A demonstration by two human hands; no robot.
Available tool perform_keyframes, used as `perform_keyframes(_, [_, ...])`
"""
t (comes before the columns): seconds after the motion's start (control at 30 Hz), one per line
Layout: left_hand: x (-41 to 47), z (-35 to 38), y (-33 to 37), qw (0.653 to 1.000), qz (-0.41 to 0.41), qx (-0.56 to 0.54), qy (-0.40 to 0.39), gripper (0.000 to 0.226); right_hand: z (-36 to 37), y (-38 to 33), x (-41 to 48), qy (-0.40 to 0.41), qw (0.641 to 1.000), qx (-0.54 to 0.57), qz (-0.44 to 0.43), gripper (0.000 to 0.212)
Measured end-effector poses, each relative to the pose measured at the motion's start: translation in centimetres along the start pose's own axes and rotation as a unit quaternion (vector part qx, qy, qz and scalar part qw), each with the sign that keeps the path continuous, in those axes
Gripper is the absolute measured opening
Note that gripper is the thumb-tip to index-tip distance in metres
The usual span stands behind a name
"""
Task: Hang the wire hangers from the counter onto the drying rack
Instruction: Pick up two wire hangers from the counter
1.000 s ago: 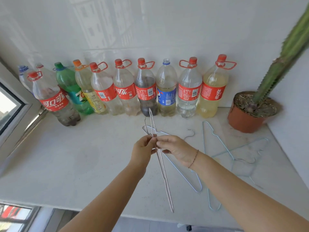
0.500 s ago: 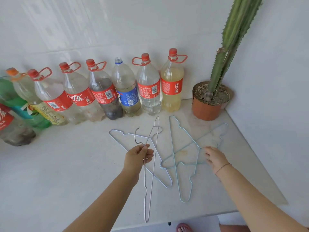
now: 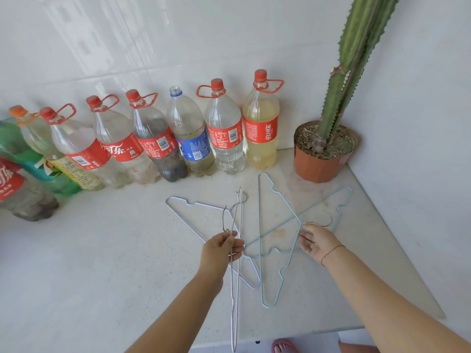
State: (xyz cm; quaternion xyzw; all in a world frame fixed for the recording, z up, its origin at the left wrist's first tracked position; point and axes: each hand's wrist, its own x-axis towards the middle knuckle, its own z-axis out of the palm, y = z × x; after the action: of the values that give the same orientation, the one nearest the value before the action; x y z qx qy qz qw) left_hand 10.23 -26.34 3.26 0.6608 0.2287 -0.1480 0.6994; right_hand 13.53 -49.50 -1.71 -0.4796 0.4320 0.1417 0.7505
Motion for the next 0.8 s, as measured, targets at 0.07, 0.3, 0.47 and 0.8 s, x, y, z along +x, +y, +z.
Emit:
perform_keyframes(0.07, [-0.1,0.0,0.1,1.0,0.002,-0.005,0.007,0.017,0.4,-0.3,-0.2,-0.022,1.0,-0.014,-0.001,0.02])
perform_keyframes(0.3, [-0.8,-0.8,1.6,0.998,0.032,-0.02,0.053,0.013,3.5,-1.9,-1.5,-0.161,0.985,-0.036,-0.042,0.007])
perform_keyframes(0.47, [-2.5,-2.1,3.3,0.991,0.057,-0.054,0.11,0.019,6.5,-3.2,-3.9,-0.248,0.962,-0.094,-0.068,0.009])
perform_keyframes(0.8, [-12.1,-7.6,8.0,0.953,0.175,-0.106,0.222,0.019,12.5,-4.5,-12.6,-0.454,0.865,-0.202,-0.071,0.02])
